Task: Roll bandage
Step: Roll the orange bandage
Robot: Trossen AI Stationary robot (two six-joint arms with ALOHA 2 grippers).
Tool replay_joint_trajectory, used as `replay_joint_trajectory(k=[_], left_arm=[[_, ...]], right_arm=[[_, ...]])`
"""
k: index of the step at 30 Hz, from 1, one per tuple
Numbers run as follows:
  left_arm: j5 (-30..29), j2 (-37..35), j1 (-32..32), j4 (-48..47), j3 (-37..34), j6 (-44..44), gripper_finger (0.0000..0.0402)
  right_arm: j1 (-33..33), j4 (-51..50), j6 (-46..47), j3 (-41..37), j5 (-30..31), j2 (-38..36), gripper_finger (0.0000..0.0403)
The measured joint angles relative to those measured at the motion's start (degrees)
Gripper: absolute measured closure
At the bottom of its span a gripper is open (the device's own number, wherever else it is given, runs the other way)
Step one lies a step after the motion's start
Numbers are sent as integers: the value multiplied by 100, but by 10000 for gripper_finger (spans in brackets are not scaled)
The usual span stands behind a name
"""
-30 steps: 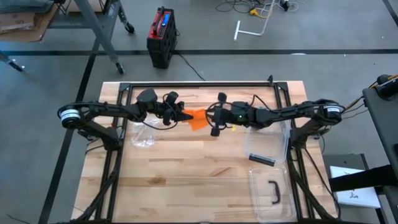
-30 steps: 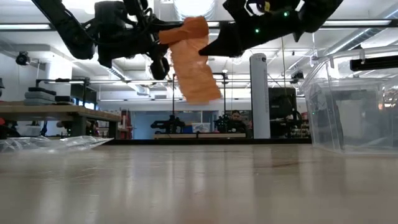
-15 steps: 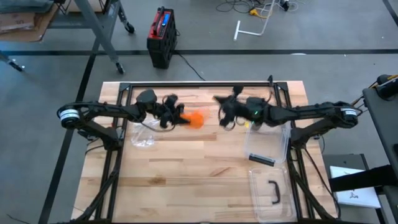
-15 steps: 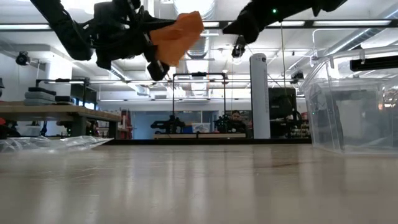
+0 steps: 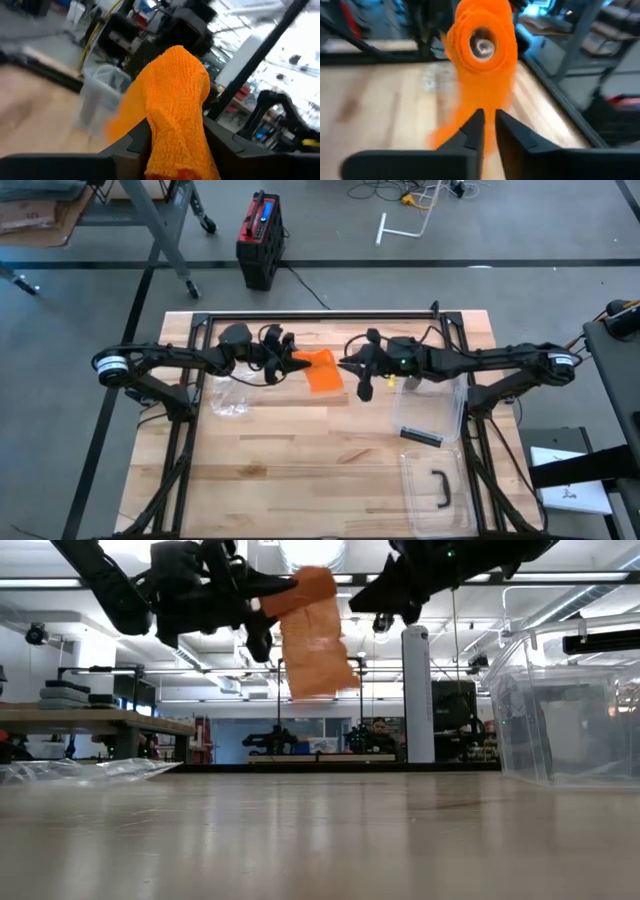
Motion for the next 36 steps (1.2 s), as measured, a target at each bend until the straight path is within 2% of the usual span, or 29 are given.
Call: replay_joint_trajectory(k=[4, 8, 12, 23, 30, 36], left_arm=[[9, -4, 9, -15, 77, 500, 285], [8, -4, 3, -19, 93, 835, 285], [6, -4, 3, -57, 84, 984, 286], [-58, -4, -15, -102, 87, 2199, 286], [-273, -9, -52, -334, 122, 2918, 286], [-707, -9, -63, -497, 122, 3123, 287]], right_arm=[[48, 128, -357, 2, -386, -79, 305], [114, 490, -807, 2, -122, -14, 264], [152, 863, -1002, 2, -75, -14, 243], [172, 1124, -1054, 3, -194, 161, 253], [214, 1447, -1100, 4, -76, 350, 258], [254, 1407, -1170, 13, -8, 373, 255]])
